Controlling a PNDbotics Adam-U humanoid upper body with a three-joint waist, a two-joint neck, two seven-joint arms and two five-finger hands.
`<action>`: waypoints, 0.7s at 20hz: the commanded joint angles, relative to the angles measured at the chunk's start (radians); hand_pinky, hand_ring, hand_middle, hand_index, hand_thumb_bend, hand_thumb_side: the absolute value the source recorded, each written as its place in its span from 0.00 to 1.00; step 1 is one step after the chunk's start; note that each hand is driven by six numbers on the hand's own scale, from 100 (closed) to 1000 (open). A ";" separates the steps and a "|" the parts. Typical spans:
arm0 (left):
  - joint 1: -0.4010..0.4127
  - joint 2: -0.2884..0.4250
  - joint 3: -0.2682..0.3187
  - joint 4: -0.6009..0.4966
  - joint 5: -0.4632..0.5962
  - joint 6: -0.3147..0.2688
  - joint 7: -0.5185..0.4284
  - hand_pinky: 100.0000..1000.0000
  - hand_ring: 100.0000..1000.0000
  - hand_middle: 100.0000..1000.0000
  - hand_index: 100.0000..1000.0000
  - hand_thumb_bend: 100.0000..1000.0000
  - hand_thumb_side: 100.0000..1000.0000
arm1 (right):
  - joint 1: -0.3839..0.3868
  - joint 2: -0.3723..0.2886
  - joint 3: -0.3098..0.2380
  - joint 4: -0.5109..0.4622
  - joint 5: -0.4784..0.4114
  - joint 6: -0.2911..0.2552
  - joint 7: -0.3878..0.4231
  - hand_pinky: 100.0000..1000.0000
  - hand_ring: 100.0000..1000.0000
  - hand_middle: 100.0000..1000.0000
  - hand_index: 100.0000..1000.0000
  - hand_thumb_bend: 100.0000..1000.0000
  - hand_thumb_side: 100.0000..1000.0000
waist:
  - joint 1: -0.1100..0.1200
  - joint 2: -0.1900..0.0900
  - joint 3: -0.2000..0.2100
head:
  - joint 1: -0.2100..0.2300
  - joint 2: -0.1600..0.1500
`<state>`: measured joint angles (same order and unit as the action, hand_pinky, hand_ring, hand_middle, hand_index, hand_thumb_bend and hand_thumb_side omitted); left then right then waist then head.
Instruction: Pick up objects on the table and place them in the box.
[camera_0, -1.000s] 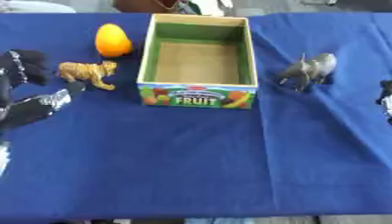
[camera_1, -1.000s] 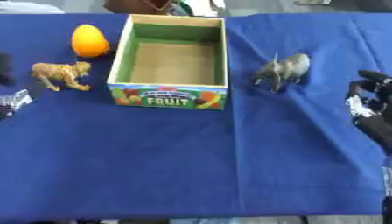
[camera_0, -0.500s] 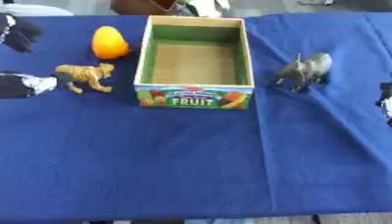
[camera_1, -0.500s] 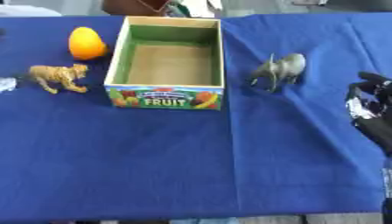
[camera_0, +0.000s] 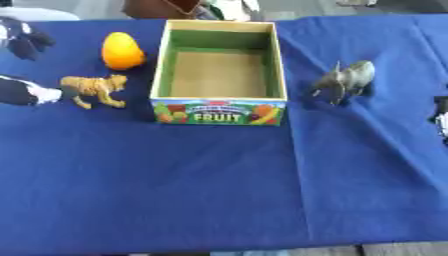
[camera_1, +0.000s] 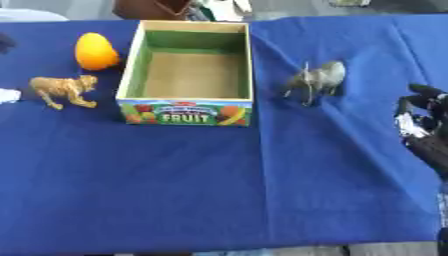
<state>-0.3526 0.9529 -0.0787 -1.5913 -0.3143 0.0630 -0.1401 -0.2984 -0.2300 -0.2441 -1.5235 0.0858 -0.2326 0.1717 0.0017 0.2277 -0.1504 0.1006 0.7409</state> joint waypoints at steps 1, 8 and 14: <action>-0.044 0.008 -0.009 0.058 -0.038 -0.012 -0.015 0.59 0.53 0.52 0.69 0.67 0.19 | -0.005 -0.019 0.001 -0.010 0.002 -0.001 0.003 0.54 0.77 0.56 0.79 0.00 0.18 | 0.002 -0.017 -0.002 | 0.000 -0.010; -0.108 -0.034 -0.044 0.164 -0.086 -0.044 -0.050 0.59 0.53 0.53 0.69 0.67 0.19 | -0.005 -0.018 0.003 -0.010 0.001 -0.002 0.006 0.54 0.77 0.56 0.79 0.00 0.18 | 0.002 -0.017 -0.008 | 0.002 -0.013; -0.130 -0.064 -0.070 0.214 -0.107 -0.066 -0.073 0.59 0.53 0.52 0.69 0.66 0.18 | -0.006 -0.018 0.005 -0.009 0.001 -0.003 0.008 0.54 0.77 0.56 0.79 0.00 0.18 | 0.003 -0.013 -0.012 | -0.001 -0.014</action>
<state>-0.4641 0.8676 -0.1522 -1.3780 -0.4164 0.0025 -0.2074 -0.2980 -0.2300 -0.2393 -1.5232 0.0858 -0.2349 0.1782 0.0036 0.2283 -0.1622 0.1020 0.7373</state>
